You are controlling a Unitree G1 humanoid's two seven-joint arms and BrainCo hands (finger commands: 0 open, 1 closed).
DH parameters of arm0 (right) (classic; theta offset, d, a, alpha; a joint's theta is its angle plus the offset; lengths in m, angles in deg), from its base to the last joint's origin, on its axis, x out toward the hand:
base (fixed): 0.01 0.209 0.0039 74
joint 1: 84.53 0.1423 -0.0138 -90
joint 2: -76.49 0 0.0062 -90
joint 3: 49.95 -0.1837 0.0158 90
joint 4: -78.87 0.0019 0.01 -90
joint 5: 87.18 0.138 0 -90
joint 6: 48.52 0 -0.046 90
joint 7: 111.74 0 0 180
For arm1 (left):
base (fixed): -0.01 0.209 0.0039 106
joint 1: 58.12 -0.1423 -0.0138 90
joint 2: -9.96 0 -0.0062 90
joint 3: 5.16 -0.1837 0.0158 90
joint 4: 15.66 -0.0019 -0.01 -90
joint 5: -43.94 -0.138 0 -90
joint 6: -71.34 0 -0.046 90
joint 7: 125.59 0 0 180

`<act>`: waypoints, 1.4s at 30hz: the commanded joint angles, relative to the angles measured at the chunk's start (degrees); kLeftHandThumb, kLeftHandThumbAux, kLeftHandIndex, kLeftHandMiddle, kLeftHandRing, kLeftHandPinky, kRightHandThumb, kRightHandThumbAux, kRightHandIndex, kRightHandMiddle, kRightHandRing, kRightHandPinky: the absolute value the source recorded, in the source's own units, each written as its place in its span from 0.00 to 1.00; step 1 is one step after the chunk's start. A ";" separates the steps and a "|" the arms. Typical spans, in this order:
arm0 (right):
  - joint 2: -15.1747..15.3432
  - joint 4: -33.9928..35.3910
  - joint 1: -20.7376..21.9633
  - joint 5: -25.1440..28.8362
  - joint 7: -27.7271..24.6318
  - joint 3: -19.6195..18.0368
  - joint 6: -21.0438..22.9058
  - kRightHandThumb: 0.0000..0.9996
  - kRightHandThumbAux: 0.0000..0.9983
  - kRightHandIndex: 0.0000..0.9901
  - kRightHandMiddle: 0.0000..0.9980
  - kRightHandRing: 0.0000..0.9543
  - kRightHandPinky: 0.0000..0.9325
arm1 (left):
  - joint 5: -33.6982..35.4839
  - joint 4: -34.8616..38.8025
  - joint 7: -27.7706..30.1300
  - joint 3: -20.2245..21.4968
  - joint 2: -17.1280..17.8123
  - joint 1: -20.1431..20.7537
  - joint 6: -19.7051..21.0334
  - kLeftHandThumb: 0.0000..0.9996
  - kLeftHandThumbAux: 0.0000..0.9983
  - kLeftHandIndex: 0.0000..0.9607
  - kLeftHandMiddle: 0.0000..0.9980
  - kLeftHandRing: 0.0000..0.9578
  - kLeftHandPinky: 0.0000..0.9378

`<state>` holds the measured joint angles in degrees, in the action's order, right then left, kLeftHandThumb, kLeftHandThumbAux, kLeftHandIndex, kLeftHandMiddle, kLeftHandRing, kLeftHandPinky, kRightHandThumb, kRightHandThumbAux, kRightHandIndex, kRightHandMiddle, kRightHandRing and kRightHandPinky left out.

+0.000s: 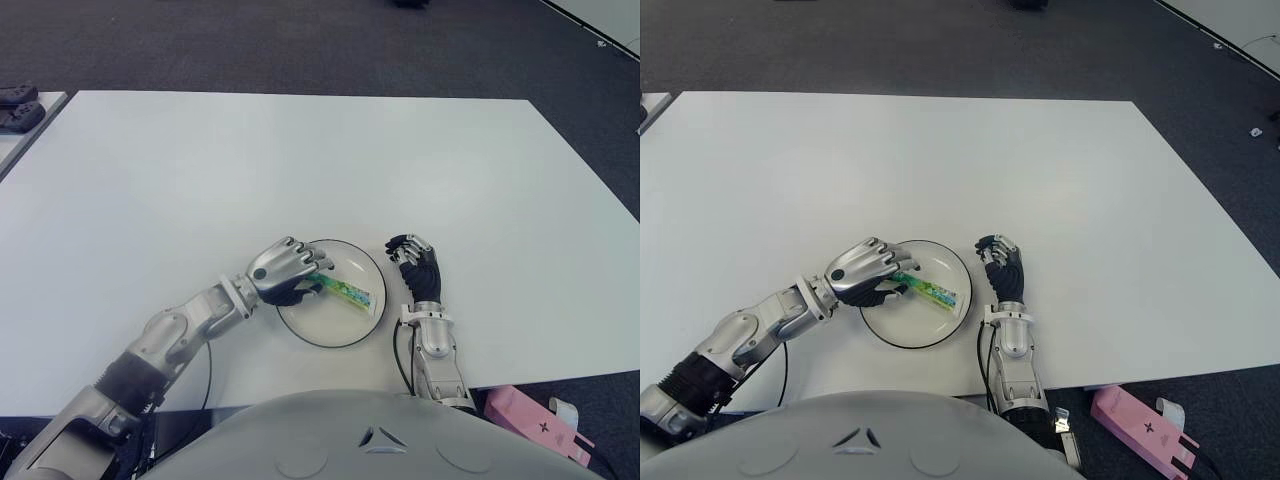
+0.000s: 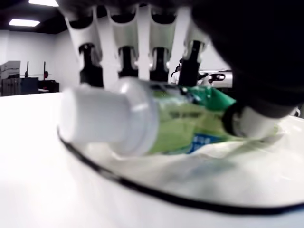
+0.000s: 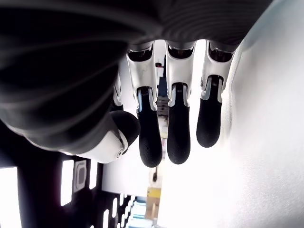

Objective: Put the toothpaste on the table into the plate.

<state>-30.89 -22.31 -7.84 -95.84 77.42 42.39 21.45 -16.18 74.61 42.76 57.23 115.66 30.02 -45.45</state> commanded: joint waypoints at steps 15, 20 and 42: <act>-0.24 -0.96 0.51 0.98 -0.49 -0.07 0.00 0.71 0.73 0.43 0.49 0.49 0.48 | 0.53 0.51 -2.51 1.01 -0.16 -0.99 1.75 0.12 0.30 0.00 0.00 0.00 0.00; -0.21 -1.29 0.64 0.88 -0.30 -0.13 0.10 0.71 0.73 0.43 0.49 0.48 0.48 | 1.36 0.83 -1.41 1.24 -0.34 -1.15 2.48 0.12 0.27 0.00 0.00 0.00 0.00; -0.46 -1.38 0.83 1.30 -0.45 -0.13 -0.11 0.71 0.73 0.43 0.48 0.48 0.49 | 7.71 0.89 -4.35 5.43 -3.08 -2.61 3.22 0.14 0.30 0.00 0.00 0.00 0.00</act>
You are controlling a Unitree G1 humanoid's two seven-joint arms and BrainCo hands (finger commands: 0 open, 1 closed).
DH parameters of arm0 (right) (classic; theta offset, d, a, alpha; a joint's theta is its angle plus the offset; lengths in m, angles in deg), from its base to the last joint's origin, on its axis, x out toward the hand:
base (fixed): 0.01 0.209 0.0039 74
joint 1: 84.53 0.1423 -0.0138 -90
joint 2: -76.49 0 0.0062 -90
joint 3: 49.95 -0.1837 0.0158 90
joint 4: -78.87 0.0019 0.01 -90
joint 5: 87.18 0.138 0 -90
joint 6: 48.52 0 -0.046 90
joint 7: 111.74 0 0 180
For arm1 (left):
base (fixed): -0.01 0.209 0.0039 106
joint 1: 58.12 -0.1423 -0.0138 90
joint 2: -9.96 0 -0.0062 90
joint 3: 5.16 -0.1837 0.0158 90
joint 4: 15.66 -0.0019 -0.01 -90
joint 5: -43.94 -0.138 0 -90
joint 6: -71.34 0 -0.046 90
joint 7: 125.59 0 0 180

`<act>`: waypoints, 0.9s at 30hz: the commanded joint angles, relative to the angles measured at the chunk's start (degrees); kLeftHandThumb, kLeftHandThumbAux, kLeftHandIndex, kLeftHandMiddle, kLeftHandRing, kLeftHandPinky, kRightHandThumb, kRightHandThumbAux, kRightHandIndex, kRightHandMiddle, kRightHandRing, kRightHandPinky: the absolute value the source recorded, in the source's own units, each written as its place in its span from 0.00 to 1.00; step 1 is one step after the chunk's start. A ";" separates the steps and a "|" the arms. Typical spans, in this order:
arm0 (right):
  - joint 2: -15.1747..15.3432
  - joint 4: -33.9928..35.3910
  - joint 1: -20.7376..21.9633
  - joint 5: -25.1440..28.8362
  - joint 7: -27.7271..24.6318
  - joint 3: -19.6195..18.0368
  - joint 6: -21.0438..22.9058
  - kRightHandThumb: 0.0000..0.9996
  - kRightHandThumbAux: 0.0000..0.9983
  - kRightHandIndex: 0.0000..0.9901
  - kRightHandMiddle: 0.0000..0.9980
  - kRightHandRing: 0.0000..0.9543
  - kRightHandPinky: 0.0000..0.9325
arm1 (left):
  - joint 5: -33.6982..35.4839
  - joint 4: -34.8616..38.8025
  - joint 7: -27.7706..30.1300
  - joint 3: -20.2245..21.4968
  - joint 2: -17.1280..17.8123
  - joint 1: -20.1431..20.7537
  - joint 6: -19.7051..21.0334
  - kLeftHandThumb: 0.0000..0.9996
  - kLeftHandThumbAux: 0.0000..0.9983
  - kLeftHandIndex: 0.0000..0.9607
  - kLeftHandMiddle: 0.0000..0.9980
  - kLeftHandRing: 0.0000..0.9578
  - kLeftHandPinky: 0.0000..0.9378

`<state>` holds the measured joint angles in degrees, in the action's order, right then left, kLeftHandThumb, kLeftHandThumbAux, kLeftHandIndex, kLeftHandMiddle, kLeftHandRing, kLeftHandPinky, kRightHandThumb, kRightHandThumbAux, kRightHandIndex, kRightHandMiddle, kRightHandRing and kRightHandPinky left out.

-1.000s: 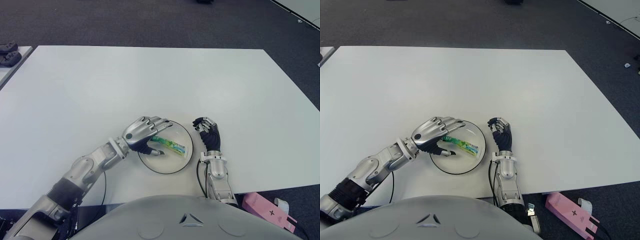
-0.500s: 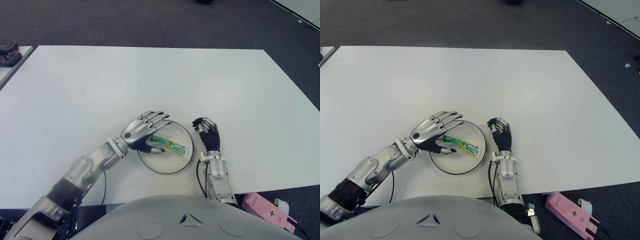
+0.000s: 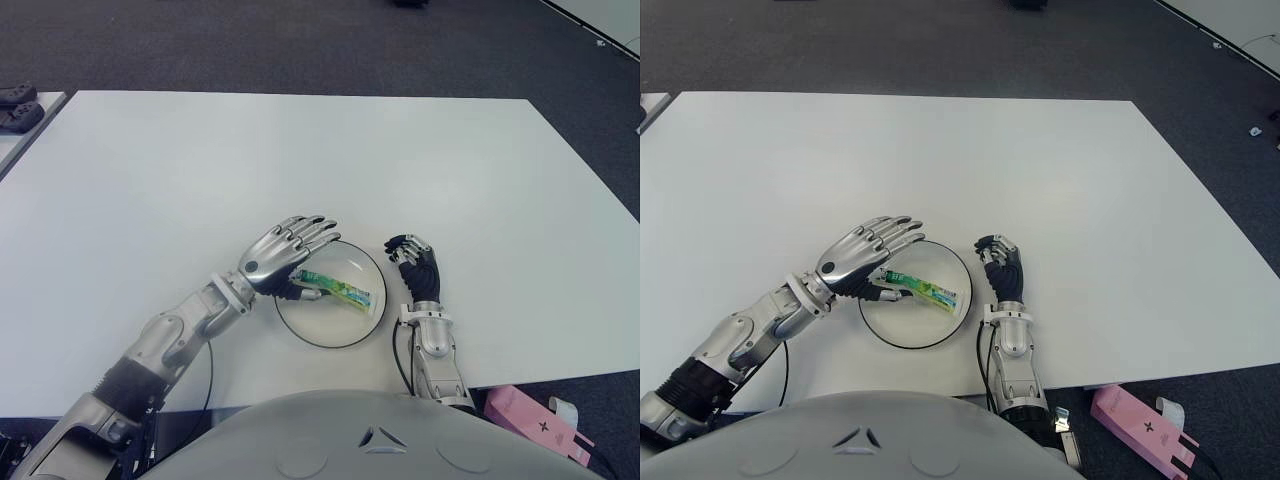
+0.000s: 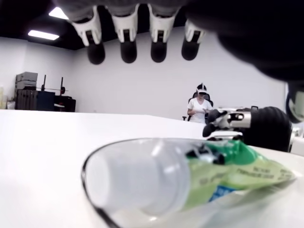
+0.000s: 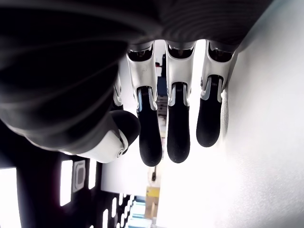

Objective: Put the toothpaste on the table into the plate.

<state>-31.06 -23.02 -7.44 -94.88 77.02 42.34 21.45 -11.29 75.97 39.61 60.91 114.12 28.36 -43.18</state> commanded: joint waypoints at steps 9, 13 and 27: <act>-0.15 -0.90 0.62 0.06 0.17 -0.11 -0.24 0.71 0.73 0.43 0.48 0.48 0.49 | 19.26 -1.32 0.14 8.61 -7.72 -3.41 2.32 0.15 0.35 0.00 0.00 0.00 0.08; -0.09 -0.80 0.69 -0.23 0.33 -0.06 0.07 0.71 0.73 0.43 0.48 0.49 0.49 | 27.03 -1.99 0.08 11.66 -11.42 -4.50 2.57 0.11 0.39 0.00 0.00 0.00 0.13; 0.47 -0.88 1.34 -0.13 -0.05 -0.24 1.91 0.71 0.73 0.43 0.48 0.47 0.47 | 41.84 -8.44 -1.13 20.83 -19.51 -4.69 -0.87 0.12 0.61 0.18 0.21 0.24 0.33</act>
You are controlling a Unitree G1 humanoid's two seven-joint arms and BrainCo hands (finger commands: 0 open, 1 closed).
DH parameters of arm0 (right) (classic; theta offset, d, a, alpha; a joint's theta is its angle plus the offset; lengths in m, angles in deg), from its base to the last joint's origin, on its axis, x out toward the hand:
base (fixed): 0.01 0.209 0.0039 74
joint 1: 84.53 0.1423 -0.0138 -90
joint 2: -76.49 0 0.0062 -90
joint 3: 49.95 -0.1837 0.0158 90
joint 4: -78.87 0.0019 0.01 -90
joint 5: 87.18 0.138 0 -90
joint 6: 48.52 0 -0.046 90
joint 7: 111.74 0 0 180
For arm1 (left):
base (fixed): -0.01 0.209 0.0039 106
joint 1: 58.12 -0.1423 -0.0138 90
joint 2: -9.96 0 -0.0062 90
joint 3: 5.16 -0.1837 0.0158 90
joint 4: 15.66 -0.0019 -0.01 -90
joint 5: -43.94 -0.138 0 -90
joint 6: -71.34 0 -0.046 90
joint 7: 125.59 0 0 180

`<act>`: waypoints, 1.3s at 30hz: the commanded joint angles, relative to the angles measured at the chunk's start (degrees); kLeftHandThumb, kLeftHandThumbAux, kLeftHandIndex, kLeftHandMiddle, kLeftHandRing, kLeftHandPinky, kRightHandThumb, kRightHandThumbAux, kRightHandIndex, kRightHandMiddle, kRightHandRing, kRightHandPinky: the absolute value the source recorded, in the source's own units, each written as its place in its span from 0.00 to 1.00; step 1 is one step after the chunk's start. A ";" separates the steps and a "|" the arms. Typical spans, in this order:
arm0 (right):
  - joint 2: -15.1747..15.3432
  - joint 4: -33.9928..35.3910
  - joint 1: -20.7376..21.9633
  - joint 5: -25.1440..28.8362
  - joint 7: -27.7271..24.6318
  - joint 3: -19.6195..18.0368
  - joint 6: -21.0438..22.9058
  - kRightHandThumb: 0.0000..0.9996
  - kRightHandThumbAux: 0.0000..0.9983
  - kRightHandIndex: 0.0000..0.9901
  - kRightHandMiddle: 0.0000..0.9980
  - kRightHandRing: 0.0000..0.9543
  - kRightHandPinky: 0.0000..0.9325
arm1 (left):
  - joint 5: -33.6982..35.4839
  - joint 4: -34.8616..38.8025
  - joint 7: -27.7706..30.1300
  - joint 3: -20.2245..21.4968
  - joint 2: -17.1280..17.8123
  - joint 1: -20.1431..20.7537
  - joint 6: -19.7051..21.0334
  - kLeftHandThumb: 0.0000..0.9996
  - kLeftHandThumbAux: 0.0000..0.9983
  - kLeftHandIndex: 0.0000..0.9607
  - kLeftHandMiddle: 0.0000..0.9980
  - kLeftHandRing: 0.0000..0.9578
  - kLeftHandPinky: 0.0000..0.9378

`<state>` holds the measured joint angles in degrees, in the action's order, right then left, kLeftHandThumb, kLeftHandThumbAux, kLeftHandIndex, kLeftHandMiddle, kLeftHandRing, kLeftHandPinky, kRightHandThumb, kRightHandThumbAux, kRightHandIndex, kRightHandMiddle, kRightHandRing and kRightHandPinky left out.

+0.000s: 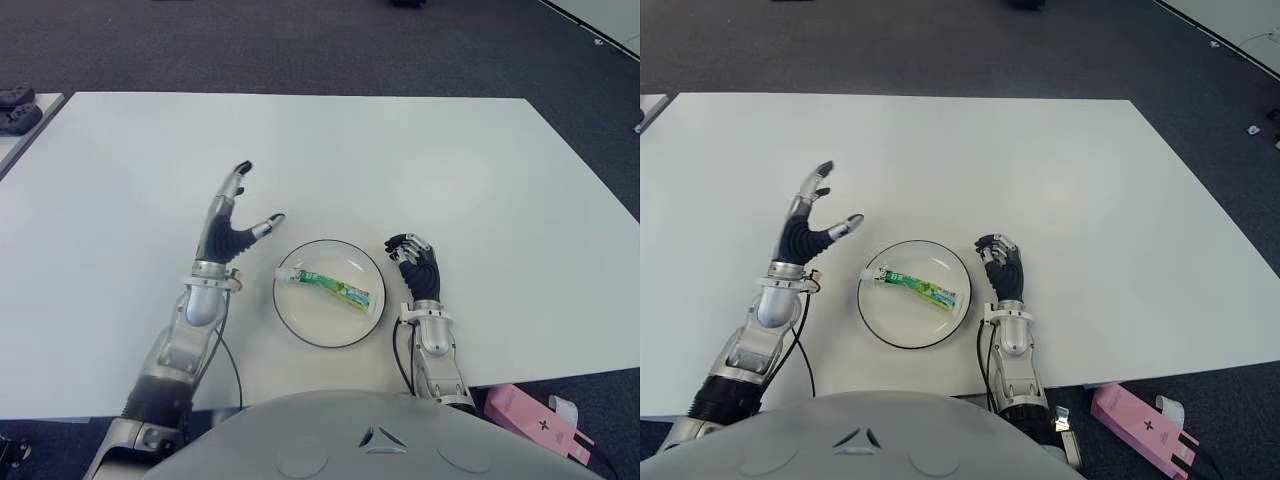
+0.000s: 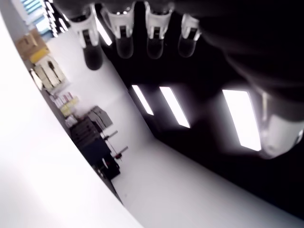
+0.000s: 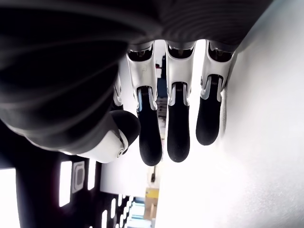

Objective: Put the toothpaste on the table into the plate.

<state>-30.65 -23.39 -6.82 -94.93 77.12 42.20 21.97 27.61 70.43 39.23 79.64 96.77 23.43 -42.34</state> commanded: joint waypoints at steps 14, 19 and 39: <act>-0.55 0.36 0.63 0.68 -0.33 -0.12 1.32 0.71 0.73 0.43 0.48 0.48 0.48 | 19.66 -3.33 6.12 7.86 -8.50 -0.60 -2.54 0.51 0.74 0.44 0.44 0.45 0.49; -0.66 0.33 0.62 0.86 -0.40 -0.20 1.21 0.71 0.73 0.43 0.49 0.48 0.47 | 21.65 -3.80 7.71 9.28 -8.79 -0.37 -0.25 0.66 0.72 0.45 0.47 0.48 0.51; -1.40 0.02 0.98 -0.25 1.34 -0.74 1.50 0.71 0.73 0.43 0.48 0.49 0.49 | 27.92 -10.36 13.03 13.56 -11.48 0.65 2.33 0.70 0.72 0.45 0.55 0.56 0.57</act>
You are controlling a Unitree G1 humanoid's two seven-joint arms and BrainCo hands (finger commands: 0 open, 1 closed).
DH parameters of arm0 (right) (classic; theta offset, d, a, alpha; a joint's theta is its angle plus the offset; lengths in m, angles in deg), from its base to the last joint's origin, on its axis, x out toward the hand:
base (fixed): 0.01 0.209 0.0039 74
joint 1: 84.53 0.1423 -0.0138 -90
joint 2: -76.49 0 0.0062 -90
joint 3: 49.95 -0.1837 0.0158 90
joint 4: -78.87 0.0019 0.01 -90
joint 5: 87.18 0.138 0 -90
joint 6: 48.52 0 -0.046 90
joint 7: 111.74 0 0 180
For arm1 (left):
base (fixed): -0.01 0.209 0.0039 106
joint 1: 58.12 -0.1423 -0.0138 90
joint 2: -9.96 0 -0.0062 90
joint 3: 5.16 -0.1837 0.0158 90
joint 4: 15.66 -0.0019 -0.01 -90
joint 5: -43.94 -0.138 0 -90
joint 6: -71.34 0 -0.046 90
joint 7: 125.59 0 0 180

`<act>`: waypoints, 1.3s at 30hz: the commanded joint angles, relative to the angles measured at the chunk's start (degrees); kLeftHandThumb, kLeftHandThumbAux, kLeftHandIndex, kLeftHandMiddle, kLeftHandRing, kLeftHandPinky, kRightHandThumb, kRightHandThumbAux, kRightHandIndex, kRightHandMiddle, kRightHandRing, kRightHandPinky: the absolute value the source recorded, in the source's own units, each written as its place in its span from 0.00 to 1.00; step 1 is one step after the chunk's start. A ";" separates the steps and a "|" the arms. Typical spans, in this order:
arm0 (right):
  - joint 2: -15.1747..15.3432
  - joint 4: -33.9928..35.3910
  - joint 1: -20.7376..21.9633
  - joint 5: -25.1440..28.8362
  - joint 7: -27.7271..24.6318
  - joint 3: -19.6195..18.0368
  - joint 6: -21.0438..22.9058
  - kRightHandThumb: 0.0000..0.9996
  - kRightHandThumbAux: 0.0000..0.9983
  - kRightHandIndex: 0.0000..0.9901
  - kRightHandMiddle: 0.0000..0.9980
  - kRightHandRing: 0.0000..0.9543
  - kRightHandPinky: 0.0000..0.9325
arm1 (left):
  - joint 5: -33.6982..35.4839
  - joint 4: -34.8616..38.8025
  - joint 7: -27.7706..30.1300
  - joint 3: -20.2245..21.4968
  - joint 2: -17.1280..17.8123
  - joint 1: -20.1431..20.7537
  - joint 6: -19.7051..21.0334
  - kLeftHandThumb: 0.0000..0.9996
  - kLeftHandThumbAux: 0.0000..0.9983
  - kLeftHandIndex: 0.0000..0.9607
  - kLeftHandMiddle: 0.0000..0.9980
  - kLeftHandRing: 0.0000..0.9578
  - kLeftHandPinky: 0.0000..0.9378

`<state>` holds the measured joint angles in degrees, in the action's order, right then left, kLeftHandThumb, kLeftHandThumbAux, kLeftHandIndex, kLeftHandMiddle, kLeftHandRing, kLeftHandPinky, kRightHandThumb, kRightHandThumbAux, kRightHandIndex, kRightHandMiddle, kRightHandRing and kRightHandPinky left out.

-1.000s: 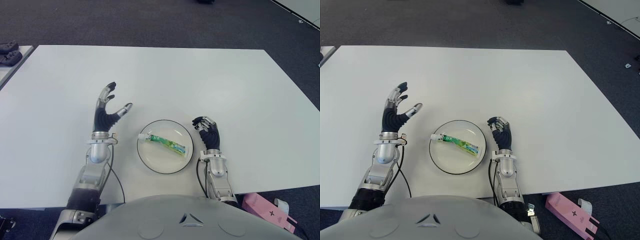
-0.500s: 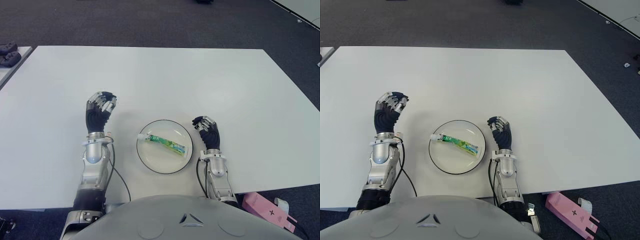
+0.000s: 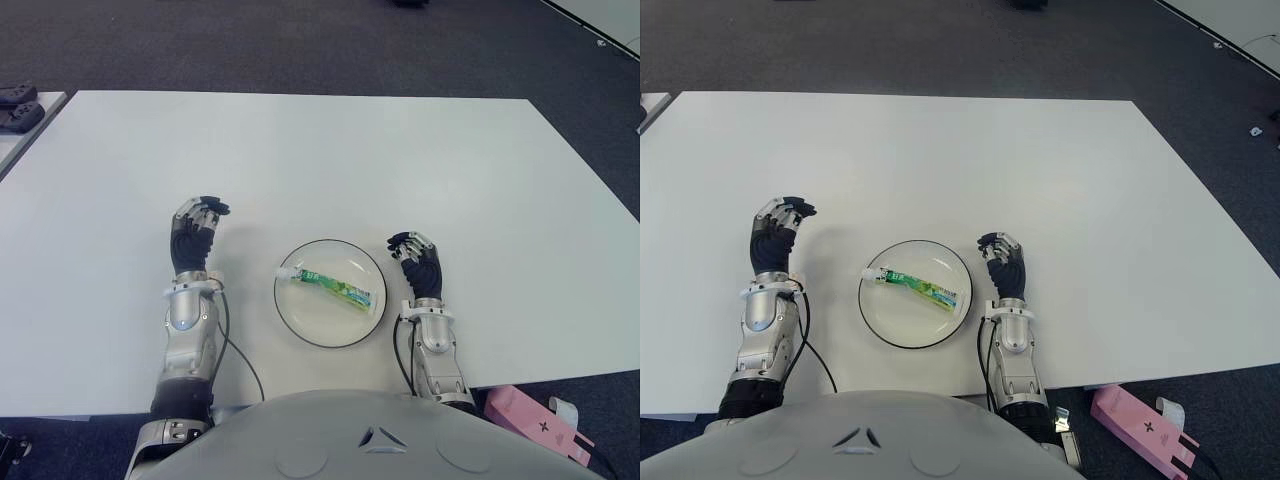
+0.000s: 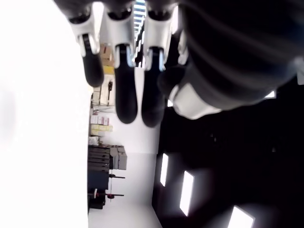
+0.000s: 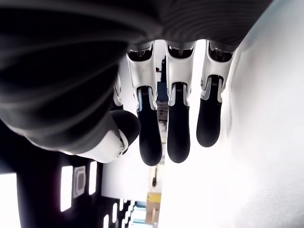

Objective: Put the toothpaste on the table into the plate.

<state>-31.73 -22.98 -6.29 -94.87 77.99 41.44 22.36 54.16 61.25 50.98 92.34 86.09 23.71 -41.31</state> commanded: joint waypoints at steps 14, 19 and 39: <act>-0.26 0.80 0.20 -1.38 0.96 0.41 2.84 0.71 0.73 0.43 0.48 0.50 0.51 | 2.80 -1.52 4.34 2.16 -2.08 -1.46 0.44 0.70 0.72 0.45 0.59 0.57 0.57; -0.21 1.02 0.22 -1.32 0.78 0.43 3.46 0.71 0.73 0.43 0.48 0.50 0.50 | 2.71 -1.40 4.96 2.40 -2.72 -2.28 0.48 0.70 0.72 0.46 0.59 0.57 0.57; -0.41 1.22 -0.09 -0.62 0.65 0.26 2.64 0.71 0.73 0.43 0.48 0.50 0.49 | 0.31 0.32 5.24 -0.47 -4.98 -6.32 3.29 0.70 0.72 0.45 0.57 0.56 0.54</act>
<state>-31.87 -21.93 -6.23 -95.91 78.68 41.70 24.64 55.10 61.38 55.43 92.66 81.44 18.37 -39.52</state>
